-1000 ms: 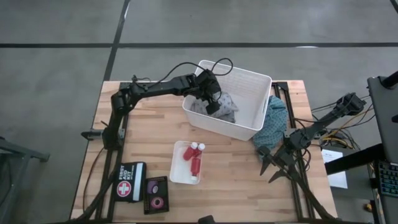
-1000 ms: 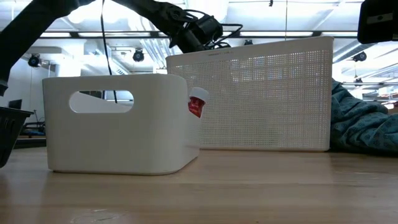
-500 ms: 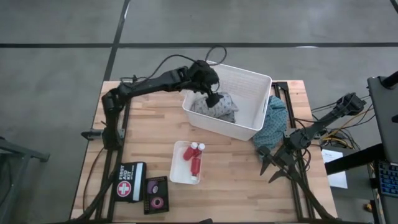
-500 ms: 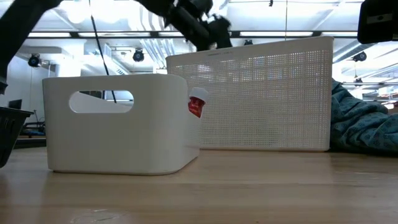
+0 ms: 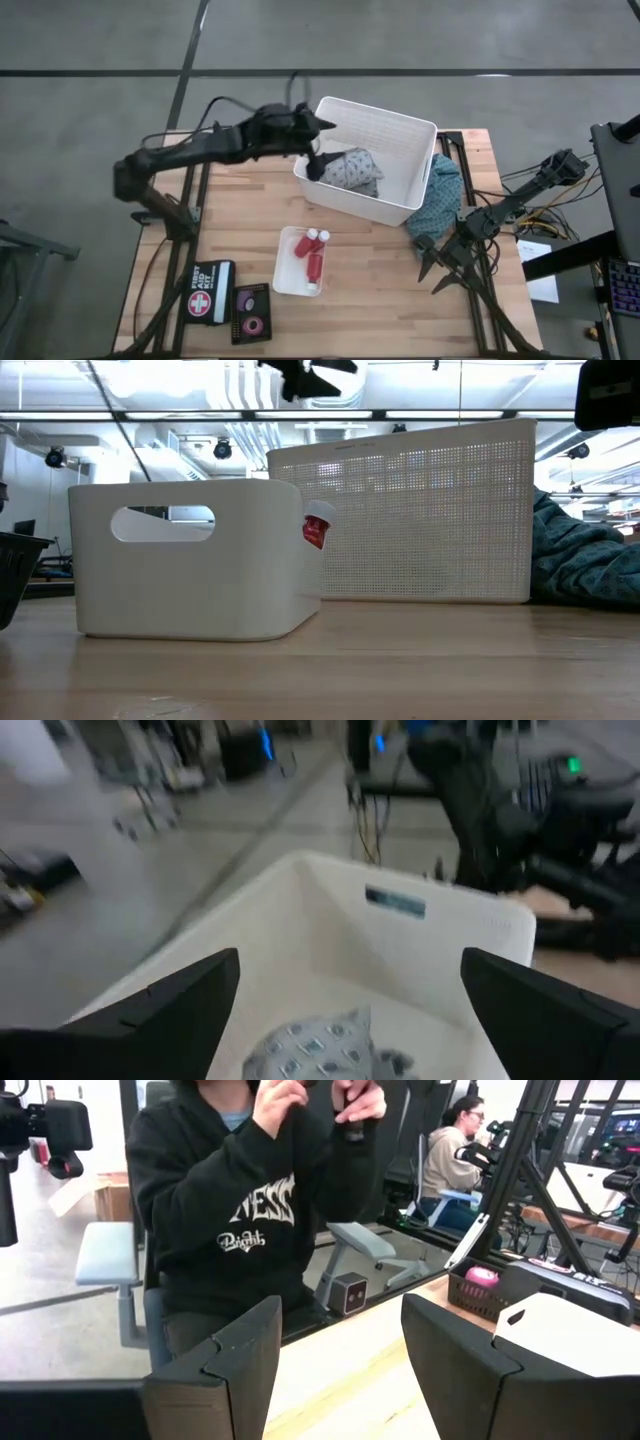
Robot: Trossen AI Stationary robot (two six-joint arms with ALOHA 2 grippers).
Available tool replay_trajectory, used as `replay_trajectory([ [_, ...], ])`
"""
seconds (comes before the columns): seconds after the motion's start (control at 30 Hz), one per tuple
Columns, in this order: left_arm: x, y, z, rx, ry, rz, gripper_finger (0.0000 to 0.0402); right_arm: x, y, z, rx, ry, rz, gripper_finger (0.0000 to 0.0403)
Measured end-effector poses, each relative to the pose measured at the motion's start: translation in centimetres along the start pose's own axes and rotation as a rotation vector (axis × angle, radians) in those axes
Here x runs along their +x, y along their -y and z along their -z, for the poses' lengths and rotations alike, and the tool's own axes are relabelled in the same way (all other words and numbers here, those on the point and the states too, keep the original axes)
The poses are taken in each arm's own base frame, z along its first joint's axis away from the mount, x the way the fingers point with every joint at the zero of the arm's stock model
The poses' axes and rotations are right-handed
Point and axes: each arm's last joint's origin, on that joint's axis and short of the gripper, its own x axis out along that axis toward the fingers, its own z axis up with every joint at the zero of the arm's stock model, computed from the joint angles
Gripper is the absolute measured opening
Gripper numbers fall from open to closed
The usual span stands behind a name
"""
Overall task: Pick & Place Medicine items
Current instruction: Put the blue patient gown into the big white bin
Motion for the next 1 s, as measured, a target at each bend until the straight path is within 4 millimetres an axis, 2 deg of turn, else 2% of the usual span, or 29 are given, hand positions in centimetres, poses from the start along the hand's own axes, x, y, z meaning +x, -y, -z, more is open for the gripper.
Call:
replay_trajectory([
  [0.17,-4.0,1.4,2.7,0.005,0.176,-0.049,0.0370,0.0,0.0,0.0,-0.001,0.000,0.000,0.0206],
  [0.47,-10.4,2.4,10.0,-0.010,0.409,-0.046,0.0349,0.0,0.0,0.0,-0.001,0.000,0.000,0.0206],
  [0.77,-14.5,2.8,16.4,-0.019,0.555,-0.058,0.0346,0.0,0.0,0.0,-0.002,0.001,0.000,0.0206],
  [1.0,-16.7,2.9,18.9,-0.018,0.665,-0.071,0.0346,0.0,0.0,0.0,0.000,0.000,0.000,0.0206],
])
